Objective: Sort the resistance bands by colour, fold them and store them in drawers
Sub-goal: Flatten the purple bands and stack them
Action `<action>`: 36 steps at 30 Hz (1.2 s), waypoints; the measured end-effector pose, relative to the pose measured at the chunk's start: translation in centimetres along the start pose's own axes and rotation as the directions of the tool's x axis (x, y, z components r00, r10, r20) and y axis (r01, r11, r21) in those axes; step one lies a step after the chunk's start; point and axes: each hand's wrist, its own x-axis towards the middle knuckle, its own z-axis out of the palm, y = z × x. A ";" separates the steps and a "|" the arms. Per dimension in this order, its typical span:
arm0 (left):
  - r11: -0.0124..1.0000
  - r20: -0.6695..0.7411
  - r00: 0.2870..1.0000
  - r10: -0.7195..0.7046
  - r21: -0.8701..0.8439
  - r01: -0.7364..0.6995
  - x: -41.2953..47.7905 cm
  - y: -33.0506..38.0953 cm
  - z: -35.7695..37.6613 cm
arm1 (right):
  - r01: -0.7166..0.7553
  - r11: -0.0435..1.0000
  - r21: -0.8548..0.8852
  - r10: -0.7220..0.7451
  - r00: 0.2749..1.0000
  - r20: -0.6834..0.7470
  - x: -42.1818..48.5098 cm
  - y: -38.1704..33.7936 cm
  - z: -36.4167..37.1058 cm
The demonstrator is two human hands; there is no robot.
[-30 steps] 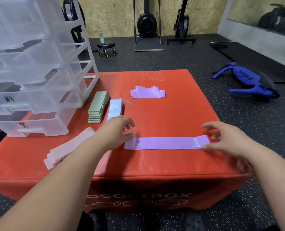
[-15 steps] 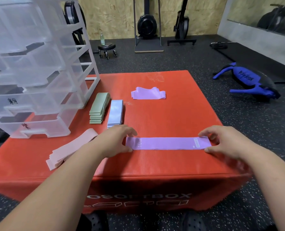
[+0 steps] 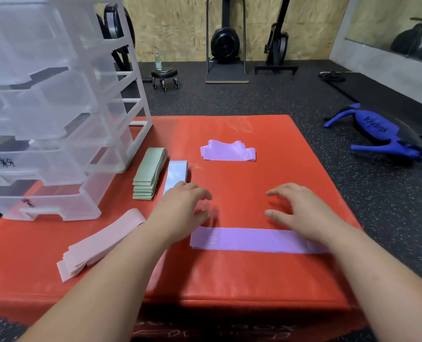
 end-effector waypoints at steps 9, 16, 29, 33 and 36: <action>1.000 -0.124 0.992 0.013 0.019 -0.011 3.7 -0.6 2.1 | -0.193 0.980 -0.046 0.192 0.981 -0.015 9.8 -3.0 3.3; 0.999 -0.125 0.991 0.045 -0.006 -0.046 4.6 -1.0 3.0 | -0.315 0.933 -0.173 0.327 0.944 0.048 15.7 -2.9 3.9; 0.997 -0.094 0.995 0.036 -0.058 -0.041 3.0 0.7 2.0 | -0.156 0.987 0.042 0.161 0.961 -0.225 6.2 -5.1 2.3; 0.992 -0.109 0.994 0.011 -0.126 -0.025 1.5 2.3 1.6 | -0.118 0.972 0.203 0.178 0.933 -0.313 1.6 -6.5 0.8; 0.984 -0.106 0.994 0.016 -0.172 -0.034 0.4 3.8 1.5 | -0.132 0.928 0.348 0.251 0.912 -0.325 -0.8 -7.2 -0.5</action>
